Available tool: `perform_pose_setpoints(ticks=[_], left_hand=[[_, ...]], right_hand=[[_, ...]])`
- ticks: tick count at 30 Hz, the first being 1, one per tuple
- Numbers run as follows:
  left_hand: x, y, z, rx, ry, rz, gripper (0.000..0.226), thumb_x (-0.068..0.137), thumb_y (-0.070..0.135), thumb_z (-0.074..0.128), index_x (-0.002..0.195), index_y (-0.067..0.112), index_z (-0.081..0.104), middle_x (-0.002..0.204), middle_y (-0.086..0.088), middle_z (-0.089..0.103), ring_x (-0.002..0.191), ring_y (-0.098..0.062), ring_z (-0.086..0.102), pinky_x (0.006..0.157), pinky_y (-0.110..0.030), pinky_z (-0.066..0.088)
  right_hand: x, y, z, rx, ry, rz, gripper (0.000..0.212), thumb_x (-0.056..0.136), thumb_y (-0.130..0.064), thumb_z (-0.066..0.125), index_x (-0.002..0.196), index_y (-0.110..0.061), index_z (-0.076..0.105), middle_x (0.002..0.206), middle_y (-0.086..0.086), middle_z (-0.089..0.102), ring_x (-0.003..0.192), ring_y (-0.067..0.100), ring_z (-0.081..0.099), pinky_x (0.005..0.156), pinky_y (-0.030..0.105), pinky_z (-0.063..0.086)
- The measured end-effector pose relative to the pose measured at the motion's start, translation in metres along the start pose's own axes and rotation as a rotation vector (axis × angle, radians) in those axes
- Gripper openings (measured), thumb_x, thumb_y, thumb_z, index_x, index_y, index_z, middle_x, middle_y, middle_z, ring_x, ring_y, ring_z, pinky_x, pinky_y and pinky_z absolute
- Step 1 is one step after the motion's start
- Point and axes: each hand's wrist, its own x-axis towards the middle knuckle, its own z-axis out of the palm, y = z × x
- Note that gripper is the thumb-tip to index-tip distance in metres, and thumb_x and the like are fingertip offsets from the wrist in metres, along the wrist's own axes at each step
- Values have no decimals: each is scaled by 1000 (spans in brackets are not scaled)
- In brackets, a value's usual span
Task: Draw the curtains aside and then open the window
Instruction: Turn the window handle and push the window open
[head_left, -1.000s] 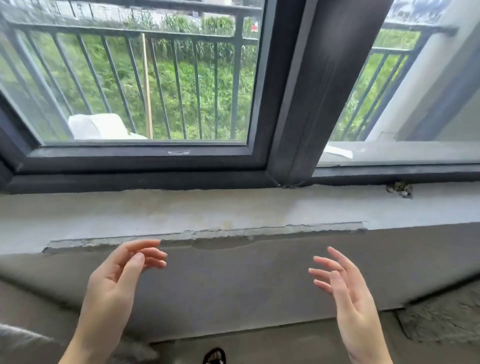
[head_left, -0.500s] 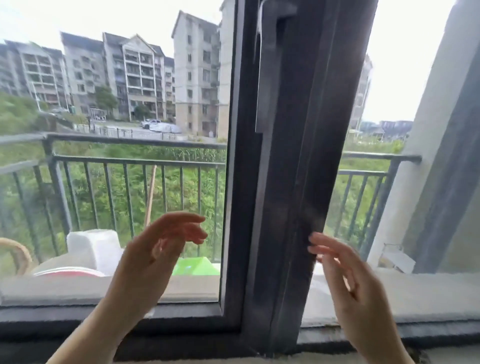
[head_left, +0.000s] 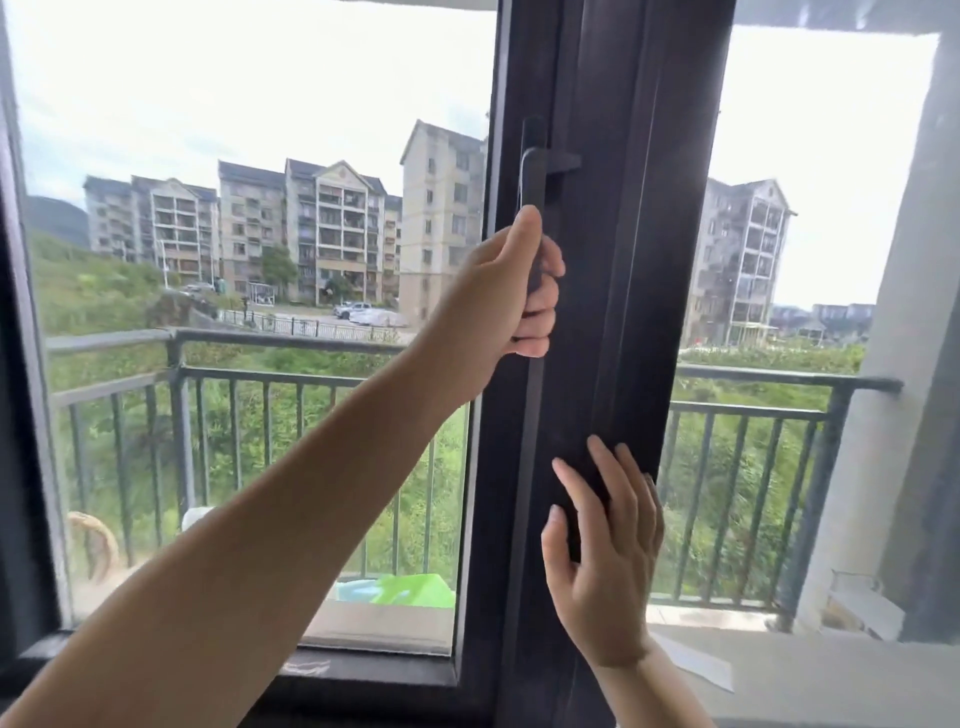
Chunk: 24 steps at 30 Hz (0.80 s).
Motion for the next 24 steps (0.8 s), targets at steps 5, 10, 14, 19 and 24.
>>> perform_pose_setpoints(ticks=[5,10,14,19,24], left_hand=[[5,-1,-9,226,51,50,46,101,35,25,60,18,31,42,5,23,35,-11,16,38,-13,17],[7,25,-46,618,-76,-1,47,101,34,26,58,18,33,41,9,28,32,-8,20,33,-13,21],[20,73,-72,1131,-190,-92,48,100,37,29,57,17,37,48,5,35,28,0,29,31,-13,29],[39,111,-78,1593,-154,176,48,96,37,40,62,6,55,52,-1,46,44,-12,40,52,-23,33],[34,101,-84,1593,7,415,46,93,42,44,85,1,63,68,-8,59,60,-20,51,65,-30,38]], right_hand=[[0,0,0,-37,12,-18,30,87,-18,46,117,-20,52,135,2,41,131,24,35,112,38,23],[2,1,-1,-46,-2,-31,31,87,-18,46,117,-19,52,134,0,42,133,24,32,114,37,18],[2,2,-2,-68,-35,-52,33,87,-18,45,119,-17,51,135,-1,42,132,26,33,115,37,15],[3,1,-6,-36,-101,-29,34,88,-18,43,122,-15,49,137,1,41,135,26,28,116,39,14],[4,-10,-15,-55,-160,28,35,88,-15,42,122,-11,49,137,7,43,136,29,28,110,52,26]])
